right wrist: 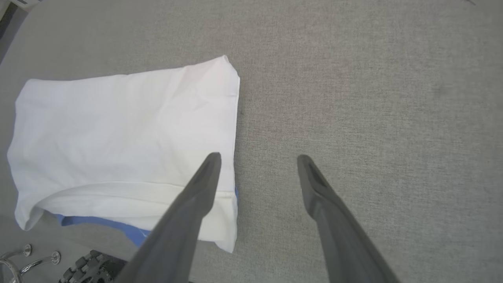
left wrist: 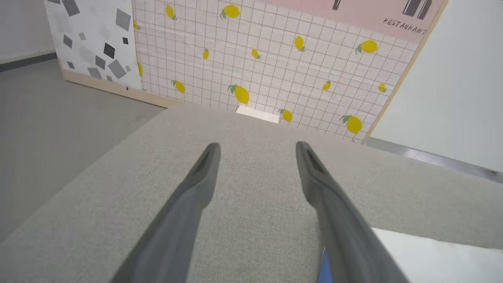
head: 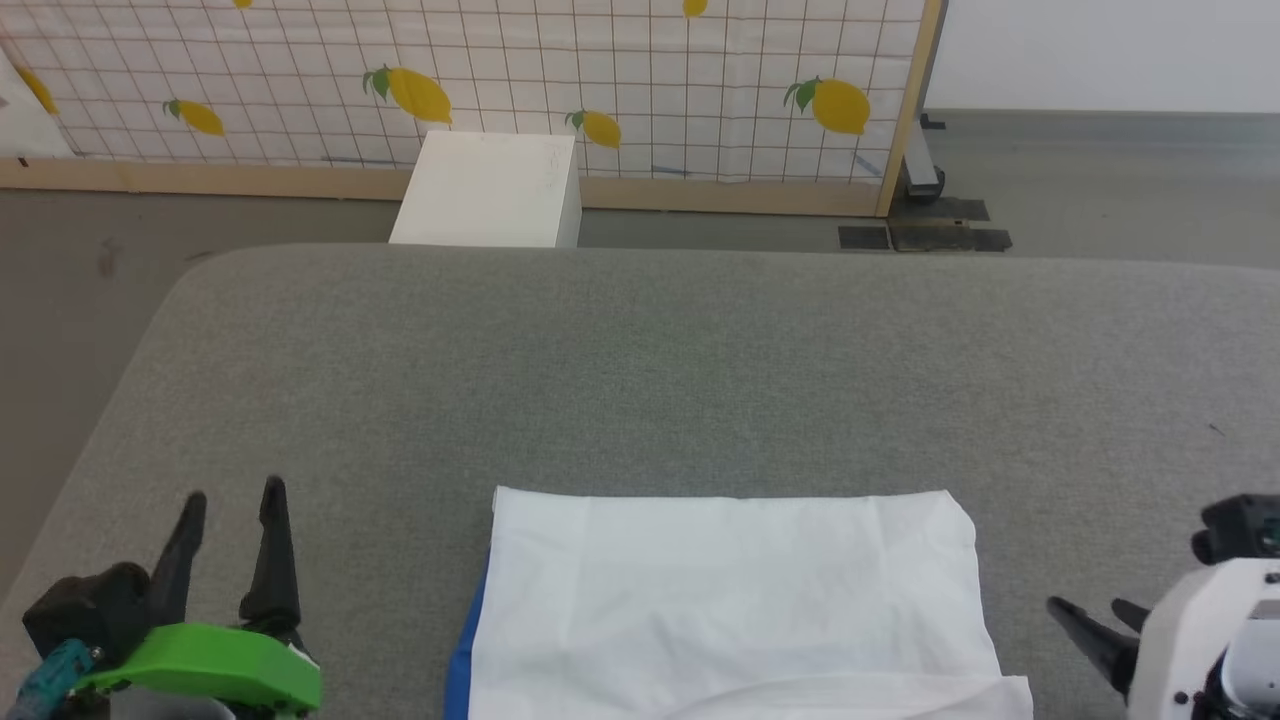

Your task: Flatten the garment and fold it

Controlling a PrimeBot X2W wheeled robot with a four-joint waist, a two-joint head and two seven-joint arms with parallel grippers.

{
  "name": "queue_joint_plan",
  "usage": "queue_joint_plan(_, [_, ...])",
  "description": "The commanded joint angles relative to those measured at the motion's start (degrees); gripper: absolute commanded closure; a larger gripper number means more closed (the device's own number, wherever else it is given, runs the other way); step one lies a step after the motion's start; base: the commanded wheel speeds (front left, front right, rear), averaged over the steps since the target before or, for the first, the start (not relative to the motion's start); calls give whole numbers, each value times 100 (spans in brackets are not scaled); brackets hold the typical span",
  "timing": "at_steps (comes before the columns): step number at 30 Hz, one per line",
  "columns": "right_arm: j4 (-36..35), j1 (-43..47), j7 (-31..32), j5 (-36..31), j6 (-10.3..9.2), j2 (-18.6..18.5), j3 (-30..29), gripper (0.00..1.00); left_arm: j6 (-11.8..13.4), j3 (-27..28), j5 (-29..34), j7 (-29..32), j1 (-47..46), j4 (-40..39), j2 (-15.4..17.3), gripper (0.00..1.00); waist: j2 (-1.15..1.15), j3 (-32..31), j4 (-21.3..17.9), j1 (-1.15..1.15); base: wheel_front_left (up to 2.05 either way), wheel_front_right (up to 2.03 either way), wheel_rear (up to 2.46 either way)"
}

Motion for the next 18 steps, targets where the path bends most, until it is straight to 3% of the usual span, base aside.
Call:
queue_joint_plan(1, [169,-206,54,97,-9,-80,174,0,-68,-33,241,-403,-191,4,-37,0,0,128,56,0,0,0,0])
queue_joint_plan(6, [777,-675,137,279,-9,-347,722,0,-197,-227,865,-1019,-554,89,-139,0,0,414,208,0,0,0,0])
queue_joint_plan(18, [1917,-1326,-323,709,-9,-466,1817,0,-492,-126,1549,-1082,-998,95,-760,0,0,941,411,0,0,0,0])
